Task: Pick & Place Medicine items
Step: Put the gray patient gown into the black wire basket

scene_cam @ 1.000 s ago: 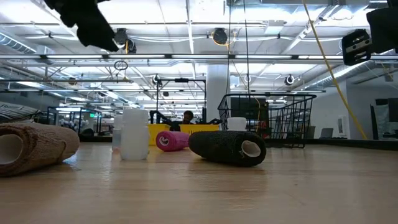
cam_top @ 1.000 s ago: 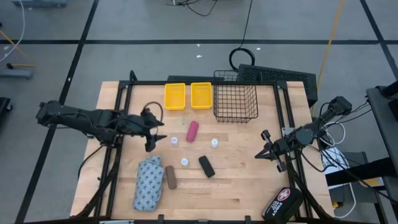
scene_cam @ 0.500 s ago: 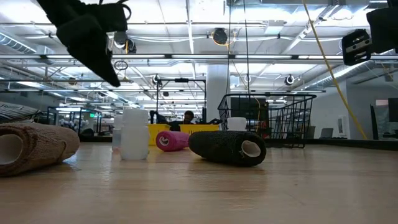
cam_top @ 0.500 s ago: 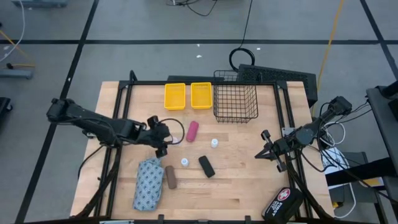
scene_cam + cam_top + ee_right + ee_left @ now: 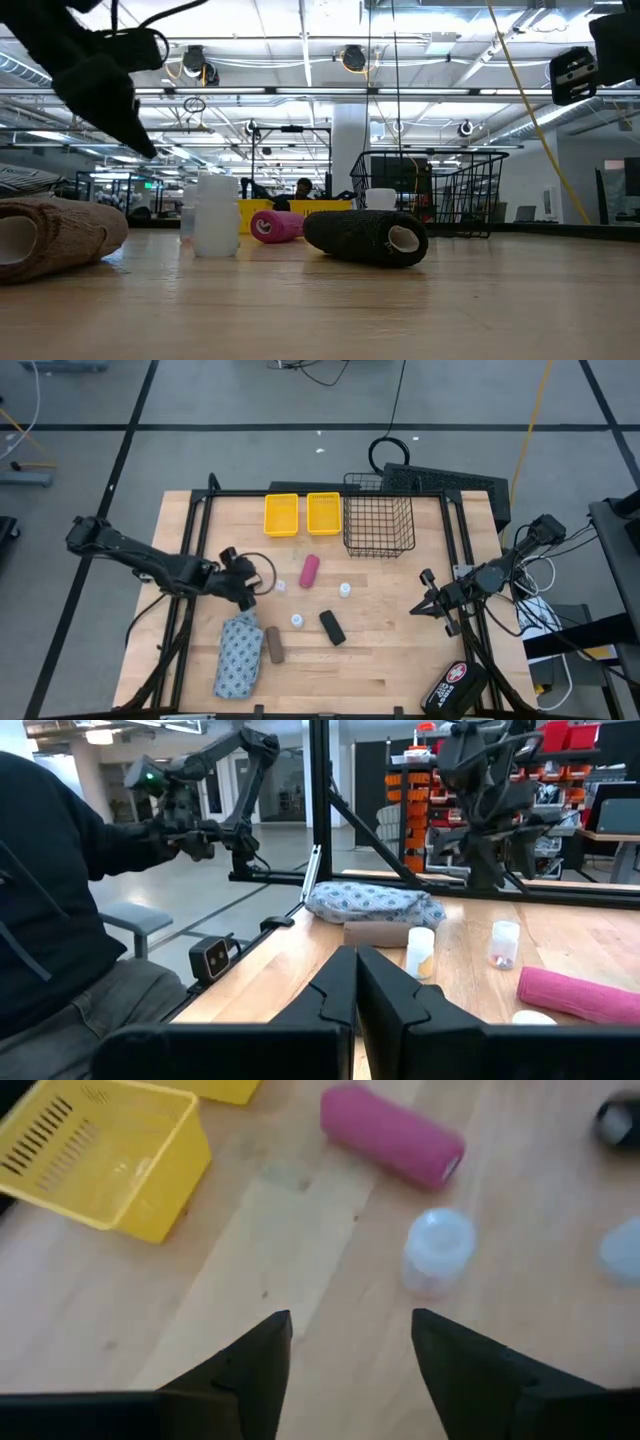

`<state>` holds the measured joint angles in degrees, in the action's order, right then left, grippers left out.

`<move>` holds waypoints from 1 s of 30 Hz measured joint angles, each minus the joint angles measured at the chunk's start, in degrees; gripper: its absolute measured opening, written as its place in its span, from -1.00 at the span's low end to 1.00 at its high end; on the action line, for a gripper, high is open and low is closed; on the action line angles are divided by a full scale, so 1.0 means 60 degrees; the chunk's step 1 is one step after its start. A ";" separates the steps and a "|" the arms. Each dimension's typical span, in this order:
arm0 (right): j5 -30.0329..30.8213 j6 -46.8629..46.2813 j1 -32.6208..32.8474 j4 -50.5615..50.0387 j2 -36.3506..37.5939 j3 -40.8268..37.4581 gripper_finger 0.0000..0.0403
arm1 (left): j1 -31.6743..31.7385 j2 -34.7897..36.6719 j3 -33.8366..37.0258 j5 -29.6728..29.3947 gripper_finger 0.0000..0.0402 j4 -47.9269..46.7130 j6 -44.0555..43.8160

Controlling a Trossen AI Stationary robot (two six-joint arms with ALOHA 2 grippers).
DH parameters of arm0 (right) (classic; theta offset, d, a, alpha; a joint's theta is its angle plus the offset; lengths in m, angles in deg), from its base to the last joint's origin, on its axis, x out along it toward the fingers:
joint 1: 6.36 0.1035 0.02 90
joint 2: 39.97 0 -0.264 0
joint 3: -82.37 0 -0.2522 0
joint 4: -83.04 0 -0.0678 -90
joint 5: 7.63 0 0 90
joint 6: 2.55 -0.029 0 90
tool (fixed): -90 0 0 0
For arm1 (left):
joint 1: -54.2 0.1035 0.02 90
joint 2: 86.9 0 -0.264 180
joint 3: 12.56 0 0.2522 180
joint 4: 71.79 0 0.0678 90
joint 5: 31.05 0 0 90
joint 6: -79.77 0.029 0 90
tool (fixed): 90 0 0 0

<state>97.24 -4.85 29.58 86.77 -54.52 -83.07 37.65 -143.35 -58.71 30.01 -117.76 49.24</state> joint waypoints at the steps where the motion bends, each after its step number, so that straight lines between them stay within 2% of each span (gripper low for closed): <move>1: 0.0000 -0.0004 0.0004 0.0047 0.0000 0.0000 -1.00 | 0.0003 0.0265 0.0109 0.0213 0.03 0.0049 -0.0239; 3: 0.0000 -0.0004 0.0002 0.0045 0.0001 0.0004 -1.00 | 0.0003 0.0671 0.0167 0.1065 -0.02 -0.0338 -0.0889; 5: 0.0000 -0.0001 0.0002 0.0089 -0.0002 0.0001 -1.00 | 0.0005 0.0976 0.0092 0.2390 -0.05 -0.1059 -0.1797; 10: 0.0000 0.0000 0.0004 0.0113 0.0000 0.0003 -1.00 | 0.0066 0.1405 -0.0682 0.5847 -0.11 -0.3276 -0.5525; 13: 0.0000 -0.0004 0.0004 0.0114 0.0000 0.0001 -1.00 | -0.0246 0.1568 -0.0830 0.7324 -0.14 -0.3628 -0.7024; 17: 0.0000 0.0000 0.0003 0.0113 0.0000 0.0004 -1.00 | -0.1260 0.1627 -0.0697 0.7297 -0.14 -0.3621 -0.8722; 19: 0.0000 0.0000 0.0004 0.0113 0.0000 0.0001 -1.00 | -0.1773 0.1623 -0.0533 0.7192 -0.09 -0.3604 -1.0102; 21: 0.0000 -0.0001 0.0001 0.0110 0.0000 0.0002 -1.00 | -0.2284 0.1619 -0.0260 0.7371 0.00 -0.3478 -1.1581; 24: 0.0000 -0.0002 0.0003 0.0110 0.0000 0.0002 -1.00 | -0.3162 0.1622 0.0201 0.7517 0.21 -0.2816 -1.3035; 30: 0.0000 -0.0001 0.0001 0.0113 0.0004 0.0000 -1.00 | -0.4827 0.1470 0.1048 0.5460 0.63 -0.0827 -1.4315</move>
<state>97.24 -4.86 29.59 87.45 -54.50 -83.07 8.69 -134.54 -52.42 62.76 -122.72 -36.65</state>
